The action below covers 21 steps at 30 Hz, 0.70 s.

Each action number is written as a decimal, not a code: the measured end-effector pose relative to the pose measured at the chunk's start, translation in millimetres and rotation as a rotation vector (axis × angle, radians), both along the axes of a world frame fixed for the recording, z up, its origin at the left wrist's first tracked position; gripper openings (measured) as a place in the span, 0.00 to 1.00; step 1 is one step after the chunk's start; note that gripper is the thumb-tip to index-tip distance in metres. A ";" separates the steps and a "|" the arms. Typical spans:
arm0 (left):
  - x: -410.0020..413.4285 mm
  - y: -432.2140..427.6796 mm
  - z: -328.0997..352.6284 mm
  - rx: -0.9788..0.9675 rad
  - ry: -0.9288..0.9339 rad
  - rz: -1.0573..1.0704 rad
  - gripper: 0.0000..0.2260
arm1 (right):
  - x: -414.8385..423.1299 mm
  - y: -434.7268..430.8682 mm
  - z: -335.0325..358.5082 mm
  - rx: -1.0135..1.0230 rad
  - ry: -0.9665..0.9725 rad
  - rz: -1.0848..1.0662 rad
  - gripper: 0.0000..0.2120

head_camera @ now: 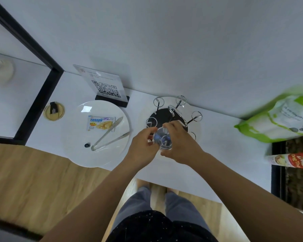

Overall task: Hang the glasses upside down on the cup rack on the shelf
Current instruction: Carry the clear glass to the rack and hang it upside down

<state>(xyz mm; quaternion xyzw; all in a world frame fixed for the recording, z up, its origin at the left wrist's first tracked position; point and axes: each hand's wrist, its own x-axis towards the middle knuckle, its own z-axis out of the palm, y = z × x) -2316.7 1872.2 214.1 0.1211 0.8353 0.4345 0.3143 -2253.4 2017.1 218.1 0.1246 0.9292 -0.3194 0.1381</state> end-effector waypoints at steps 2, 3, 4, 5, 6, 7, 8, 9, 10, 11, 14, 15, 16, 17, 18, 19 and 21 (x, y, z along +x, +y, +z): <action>-0.3 -0.4 0.8 -0.004 -0.003 -0.016 0.18 | 0.2 -1.0 1.3 0.022 -0.003 0.000 0.40; -0.4 -0.8 2.2 -0.008 -0.006 -0.027 0.18 | 1.0 -1.3 1.9 0.028 0.000 -0.004 0.39; -0.6 -1.5 3.8 -0.012 -0.006 -0.039 0.18 | 2.1 -1.8 2.6 0.035 0.002 -0.007 0.39; -1.1 -3.0 5.3 -0.011 0.000 -0.053 0.18 | 3.1 -2.5 3.3 0.042 0.004 -0.009 0.38; -1.7 -4.3 6.5 -0.004 0.008 -0.071 0.19 | 4.8 -3.9 3.6 0.047 0.002 -0.012 0.38; -2.4 -5.7 7.6 0.007 0.016 -0.093 0.18 | 6.2 -5.1 3.2 0.051 0.001 -0.015 0.38; -3.0 -6.4 8.7 0.017 0.022 -0.117 0.18 | 7.7 -6.1 2.9 0.053 -0.001 -0.017 0.39; -3.5 -7.3 9.7 0.022 0.025 -0.138 0.18 | 8.4 -7.0 2.6 0.055 -0.005 -0.019 0.39; -4.1 -7.6 10.3 0.022 0.024 -0.153 0.17 | 9.0 -7.5 2.9 0.058 -0.012 -0.023 0.39; -4.9 -7.7 10.8 0.017 0.022 -0.162 0.17 | 8.9 -7.7 3.5 0.059 -0.020 -0.030 0.40; -7.0 -8.7 12.5 -0.016 0.005 -0.155 0.20 | 10.8 -8.1 7.7 0.059 -0.042 -0.035 0.42; -7.9 -9.9 13.4 -0.015 0.002 -0.148 0.21 | 12.8 -8.5 10.5 0.064 -0.042 -0.037 0.43; -8.8 -10.9 15.0 -0.011 0.002 -0.140 0.21 | 15.2 -8.9 14.2 0.079 -0.034 -0.042 0.42; -10.0 -11.9 17.4 -0.010 0.009 -0.133 0.21 | 18.5 -8.9 18.7 0.103 -0.016 -0.051 0.41; -11.3 -11.8 20.6 -0.011 0.020 -0.125 0.20 | 22.0 -8.7 23.7 0.131 0.011 -0.063 0.38; -12.8 -11.1 23.8 -0.006 0.034 -0.117 0.18 | 25.7 -8.1 28.8 0.149 0.044 -0.080 0.36; -15.8 -6.8 30.9 0.018 0.064 -0.112 0.16 | 34.2 -7.0 39.8 0.150 0.097 -0.138 0.31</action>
